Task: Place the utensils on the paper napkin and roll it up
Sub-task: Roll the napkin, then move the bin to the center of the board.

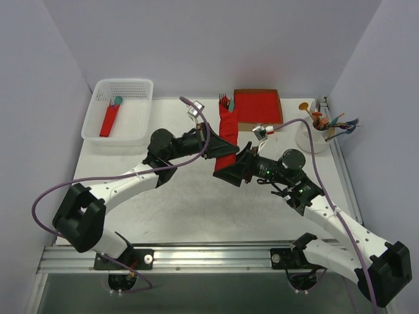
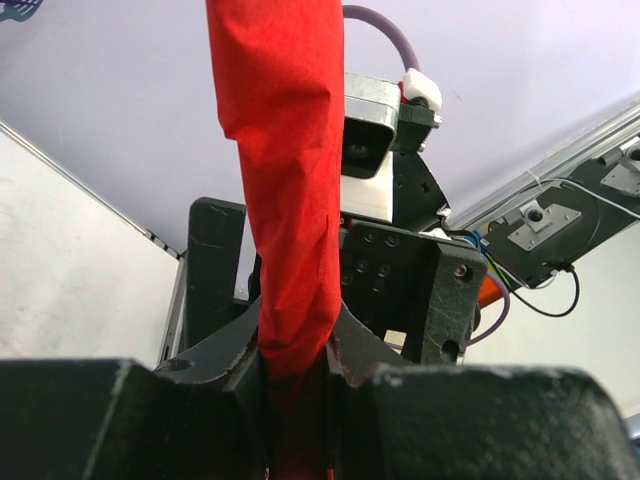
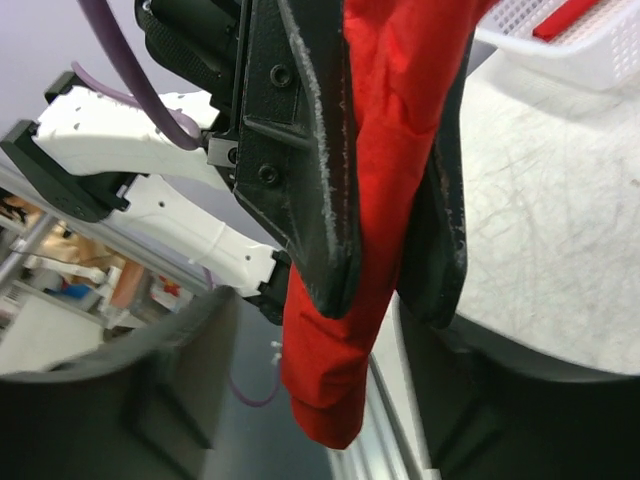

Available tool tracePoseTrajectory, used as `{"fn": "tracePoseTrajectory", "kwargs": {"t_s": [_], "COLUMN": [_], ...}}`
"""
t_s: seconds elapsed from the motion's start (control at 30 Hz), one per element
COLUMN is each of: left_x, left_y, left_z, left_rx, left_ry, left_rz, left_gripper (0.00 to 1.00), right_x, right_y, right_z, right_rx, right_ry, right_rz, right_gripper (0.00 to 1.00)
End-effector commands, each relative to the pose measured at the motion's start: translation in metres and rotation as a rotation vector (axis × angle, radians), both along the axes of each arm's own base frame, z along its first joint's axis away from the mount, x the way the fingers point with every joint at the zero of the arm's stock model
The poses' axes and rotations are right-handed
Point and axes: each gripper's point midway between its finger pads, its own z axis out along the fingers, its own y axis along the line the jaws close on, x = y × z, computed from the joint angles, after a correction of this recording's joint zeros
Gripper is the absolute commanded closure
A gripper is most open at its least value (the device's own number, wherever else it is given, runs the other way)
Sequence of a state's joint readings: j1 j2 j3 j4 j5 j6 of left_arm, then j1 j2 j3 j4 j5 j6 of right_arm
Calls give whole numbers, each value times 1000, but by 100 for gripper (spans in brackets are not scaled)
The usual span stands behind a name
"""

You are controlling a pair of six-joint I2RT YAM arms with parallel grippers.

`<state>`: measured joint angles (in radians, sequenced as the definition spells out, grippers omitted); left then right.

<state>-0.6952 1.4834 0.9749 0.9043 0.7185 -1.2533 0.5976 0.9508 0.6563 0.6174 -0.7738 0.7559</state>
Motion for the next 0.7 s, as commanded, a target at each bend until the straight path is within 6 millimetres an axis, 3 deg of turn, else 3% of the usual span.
{"fn": "tracePoseTrajectory", "kwargs": {"t_s": [0.0,0.07,0.27,0.37,0.4,0.5,0.53,0.67], "left_x": [-8,-3,16,47,45,70,87,114], "left_y": [7,9,34,72,72,110,132,178], "left_z": [32,28,16,9,8,6,2,3], "left_rx": [-58,-40,0,43,51,76,96,145], "left_ry": [-103,-93,-68,-37,-28,-5,22,48], "left_rz": [17,28,76,177,164,244,304,402], "left_gripper": [98,98,98,98,98,97,98,98], "right_x": [-1,0,8,18,20,49,60,95], "right_y": [1,-1,-11,-10,-11,-4,-3,13], "right_z": [24,19,17,10,11,-13,-21,-41], "right_rx": [29,1,-42,-69,-69,-138,-156,-138], "right_ry": [-84,-84,-102,-91,-98,-23,2,90], "right_rz": [3,-13,-85,-119,-128,-201,-232,-299], "right_gripper": [23,16,12,10,10,10,10,14]}}
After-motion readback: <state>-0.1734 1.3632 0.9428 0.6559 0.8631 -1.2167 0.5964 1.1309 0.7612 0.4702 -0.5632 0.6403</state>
